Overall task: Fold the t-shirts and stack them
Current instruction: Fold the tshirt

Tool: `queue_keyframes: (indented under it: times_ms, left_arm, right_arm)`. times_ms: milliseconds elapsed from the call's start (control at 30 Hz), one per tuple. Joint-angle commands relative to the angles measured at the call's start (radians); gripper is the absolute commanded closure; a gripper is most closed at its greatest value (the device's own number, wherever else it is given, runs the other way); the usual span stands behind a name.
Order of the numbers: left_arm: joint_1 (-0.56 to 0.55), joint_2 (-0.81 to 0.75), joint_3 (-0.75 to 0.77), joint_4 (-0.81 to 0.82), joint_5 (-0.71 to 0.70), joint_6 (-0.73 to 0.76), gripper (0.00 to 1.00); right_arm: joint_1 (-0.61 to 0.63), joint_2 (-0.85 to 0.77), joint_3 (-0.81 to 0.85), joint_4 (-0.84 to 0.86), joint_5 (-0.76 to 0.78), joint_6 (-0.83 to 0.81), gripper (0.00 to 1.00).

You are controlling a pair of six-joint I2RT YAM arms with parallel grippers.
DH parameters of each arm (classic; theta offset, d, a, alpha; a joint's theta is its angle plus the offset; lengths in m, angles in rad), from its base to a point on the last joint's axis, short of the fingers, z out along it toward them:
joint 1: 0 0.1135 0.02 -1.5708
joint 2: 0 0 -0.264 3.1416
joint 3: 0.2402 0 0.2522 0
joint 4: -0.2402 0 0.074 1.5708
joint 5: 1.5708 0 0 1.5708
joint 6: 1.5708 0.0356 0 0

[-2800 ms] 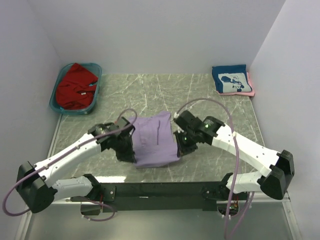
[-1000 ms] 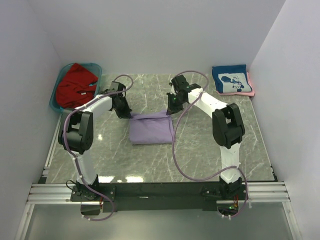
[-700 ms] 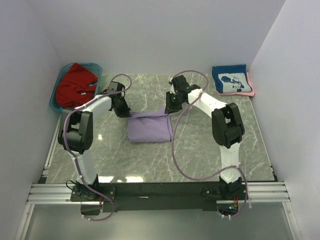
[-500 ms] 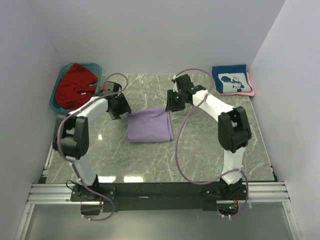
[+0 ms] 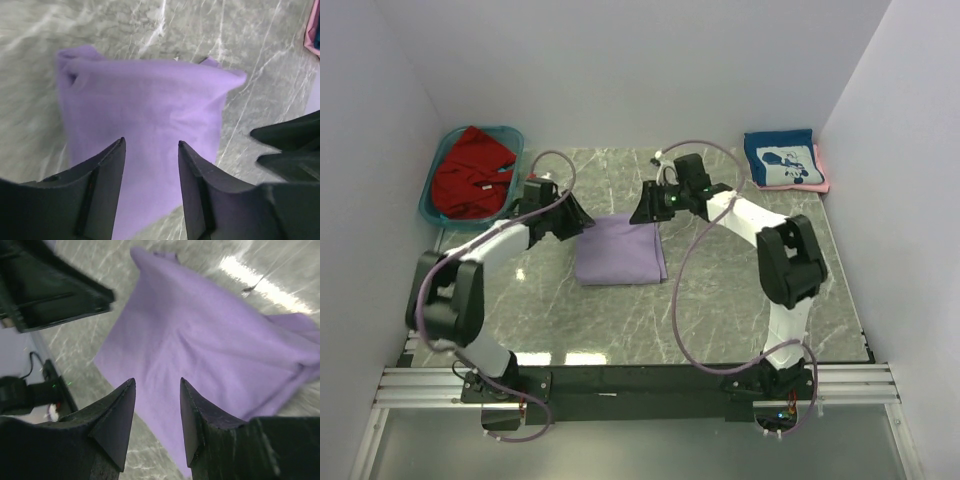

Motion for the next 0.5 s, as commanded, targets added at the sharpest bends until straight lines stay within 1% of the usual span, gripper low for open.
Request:
queue_keyframes:
  times_ms: [0,33,67,100,133,167,200,267,300,367,400,467]
  left_arm:
    - [0.0,0.112,0.042,0.223,0.142,-0.048,0.49]
    - [0.003,0.139,0.059,0.246,0.151,-0.055,0.49]
    - [0.008,0.198,0.077,0.263,0.177,-0.06,0.49]
    - [0.017,0.232,0.109,0.3,0.198,-0.067,0.48]
    - [0.039,0.264,0.125,0.317,0.218,-0.086,0.48]
    - [0.049,0.33,0.137,0.329,0.241,-0.097,0.48]
    - [0.062,0.361,0.158,0.352,0.255,-0.107,0.48]
    - [0.094,0.44,0.172,0.378,0.281,-0.13,0.47]
    - [0.103,0.459,0.172,0.406,0.287,-0.138,0.47]
    - [0.123,0.51,0.175,0.417,0.295,-0.152,0.46]
    - [0.128,0.521,0.175,0.422,0.303,-0.153,0.45]
    - [0.135,0.544,0.171,0.428,0.298,-0.152,0.43]
  right_arm:
    - [-0.01,0.107,0.063,0.134,-0.167,0.039,0.52]
    - [-0.013,0.133,0.077,0.149,-0.172,0.057,0.52]
    - [-0.017,0.161,0.091,0.167,-0.204,0.074,0.52]
    - [-0.03,0.222,0.126,0.183,-0.216,0.115,0.52]
    - [-0.037,0.253,0.144,0.215,-0.229,0.137,0.52]
    - [-0.043,0.282,0.158,0.236,-0.245,0.165,0.52]
    - [-0.053,0.337,0.187,0.273,-0.253,0.216,0.52]
    - [-0.074,0.385,0.22,0.331,-0.259,0.272,0.52]
    - [-0.083,0.423,0.223,0.367,-0.263,0.351,0.52]
    - [-0.109,0.46,0.226,0.437,-0.276,0.442,0.52]
    - [-0.117,0.488,0.217,0.507,-0.273,0.524,0.53]
    - [-0.135,0.509,0.211,0.546,-0.27,0.58,0.53]
